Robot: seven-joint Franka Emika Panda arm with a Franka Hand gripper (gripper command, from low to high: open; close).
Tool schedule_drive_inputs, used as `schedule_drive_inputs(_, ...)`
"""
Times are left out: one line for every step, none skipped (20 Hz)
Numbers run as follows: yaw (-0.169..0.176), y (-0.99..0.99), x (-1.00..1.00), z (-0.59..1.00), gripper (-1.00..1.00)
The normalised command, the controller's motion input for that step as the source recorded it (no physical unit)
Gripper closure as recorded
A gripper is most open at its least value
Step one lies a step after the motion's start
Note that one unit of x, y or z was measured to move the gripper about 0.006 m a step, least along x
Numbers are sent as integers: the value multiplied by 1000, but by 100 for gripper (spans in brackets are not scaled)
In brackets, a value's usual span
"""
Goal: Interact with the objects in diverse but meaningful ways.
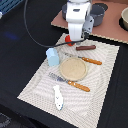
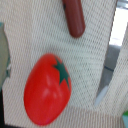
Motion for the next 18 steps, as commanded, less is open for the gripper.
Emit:
schedule_drive_inputs(0,6,697,-46,-100)
schedule_drive_inputs(7,6,620,-94,-100)
schedule_drive_inputs(26,40,497,-214,-100)
schedule_drive_inputs(38,49,409,-243,-100)
schedule_drive_inputs(43,111,331,-269,-100)
schedule_drive_inputs(50,111,271,-266,-100)
schedule_drive_inputs(60,100,209,-269,-100)
schedule_drive_inputs(63,123,189,-251,-100)
schedule_drive_inputs(71,134,140,-274,-100)
schedule_drive_inputs(74,137,49,-297,-100)
schedule_drive_inputs(85,166,26,-286,-100)
schedule_drive_inputs(89,166,17,-274,-100)
schedule_drive_inputs(89,186,49,-251,-100)
schedule_drive_inputs(87,191,46,-217,-100)
schedule_drive_inputs(86,209,43,-191,-100)
schedule_drive_inputs(88,211,71,-171,-100)
schedule_drive_inputs(88,209,66,-169,-100)
schedule_drive_inputs(86,189,91,-163,-100)
